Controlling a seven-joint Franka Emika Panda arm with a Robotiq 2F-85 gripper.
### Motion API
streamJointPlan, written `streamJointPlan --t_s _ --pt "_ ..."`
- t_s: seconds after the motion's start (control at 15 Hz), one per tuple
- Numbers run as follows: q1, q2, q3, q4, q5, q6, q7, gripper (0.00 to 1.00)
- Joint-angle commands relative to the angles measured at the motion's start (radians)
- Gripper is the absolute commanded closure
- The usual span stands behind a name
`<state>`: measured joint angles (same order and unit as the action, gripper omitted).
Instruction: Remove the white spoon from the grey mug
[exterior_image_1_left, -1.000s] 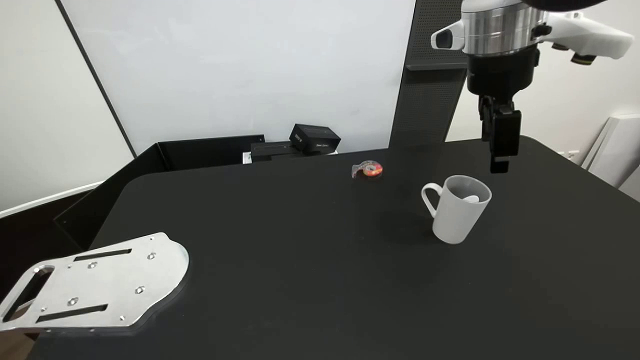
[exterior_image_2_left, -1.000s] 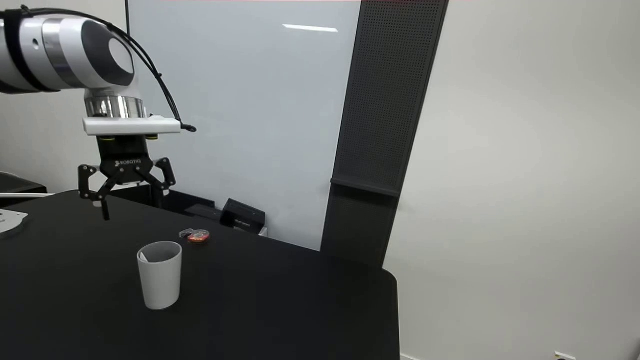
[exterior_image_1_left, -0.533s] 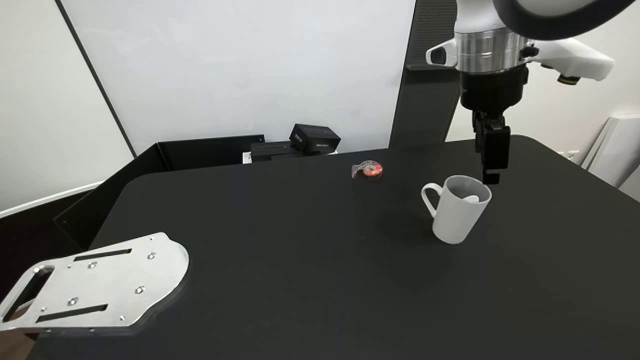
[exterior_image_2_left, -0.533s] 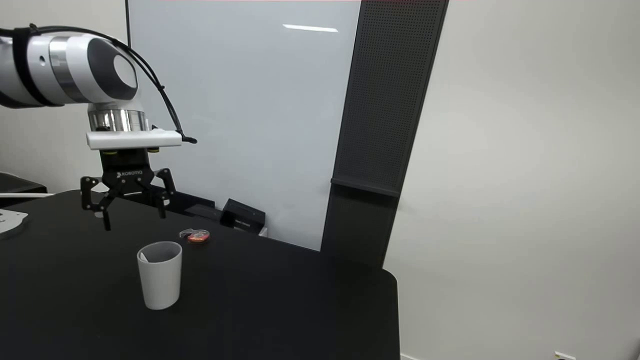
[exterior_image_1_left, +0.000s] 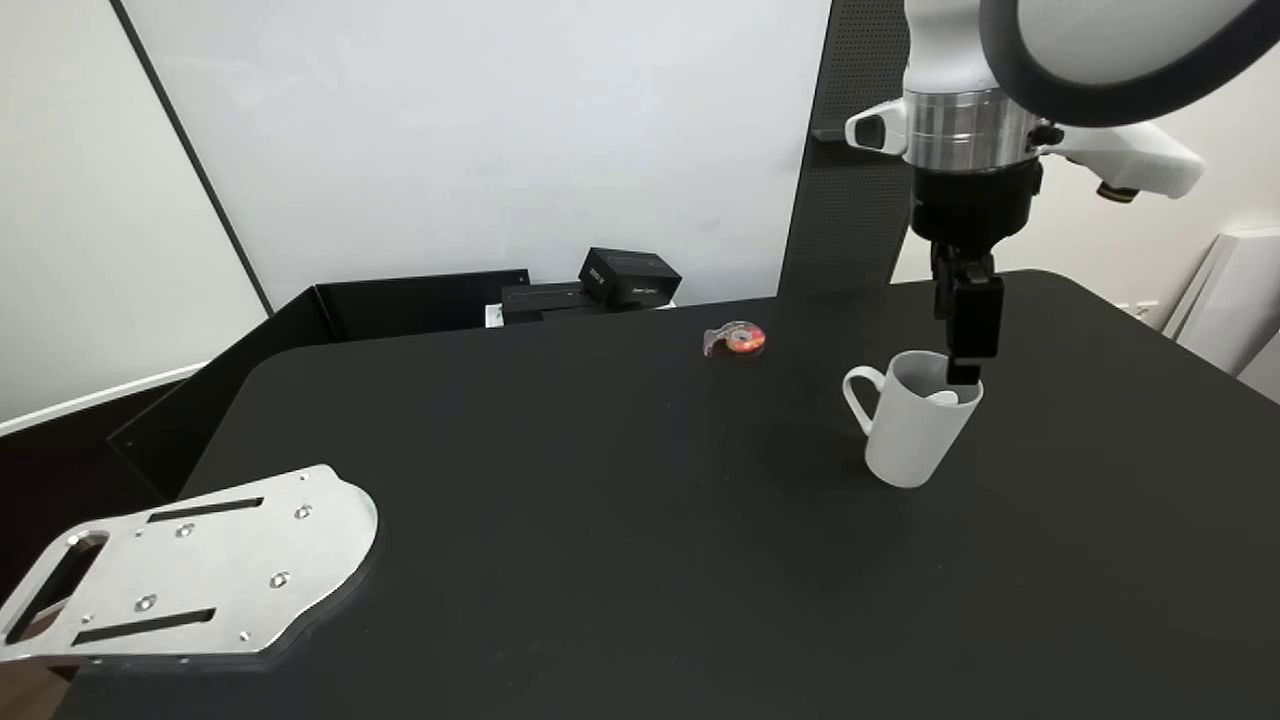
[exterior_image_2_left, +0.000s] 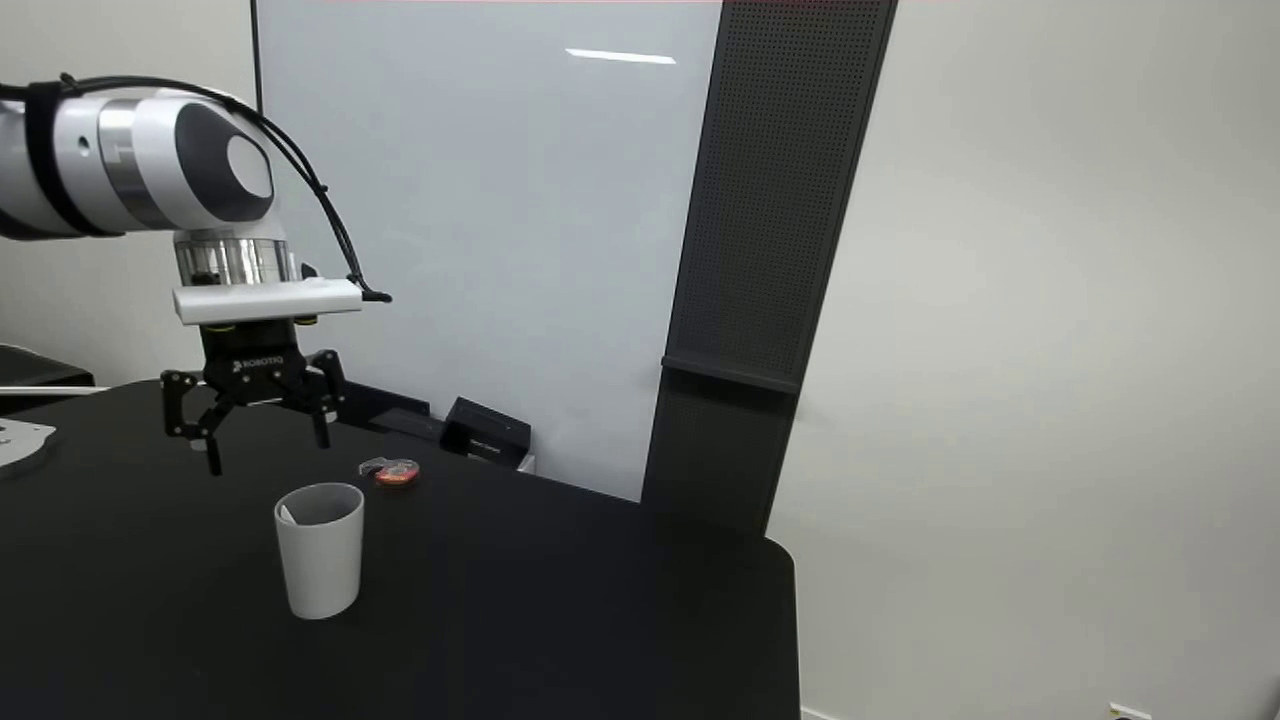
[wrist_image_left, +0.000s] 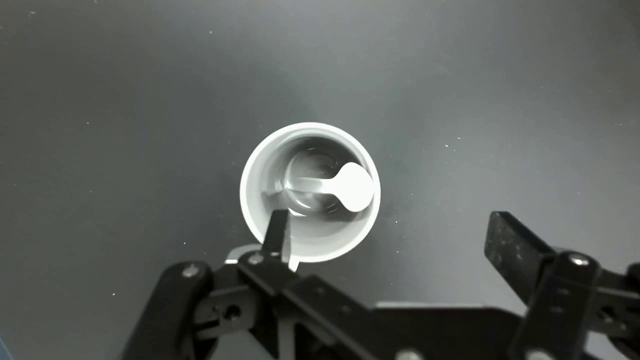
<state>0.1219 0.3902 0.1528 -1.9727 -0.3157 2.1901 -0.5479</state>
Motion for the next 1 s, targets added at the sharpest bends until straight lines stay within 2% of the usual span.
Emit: streamJointPlan --t_s 0.0,0.93 --pt "-0.003 -0.003 0.001 -0.027 0.0 0.043 0.028 0.0" --pt "-0.02 -0.01 -0.007 -0.108 0.004 0.137 0.037 0.0"
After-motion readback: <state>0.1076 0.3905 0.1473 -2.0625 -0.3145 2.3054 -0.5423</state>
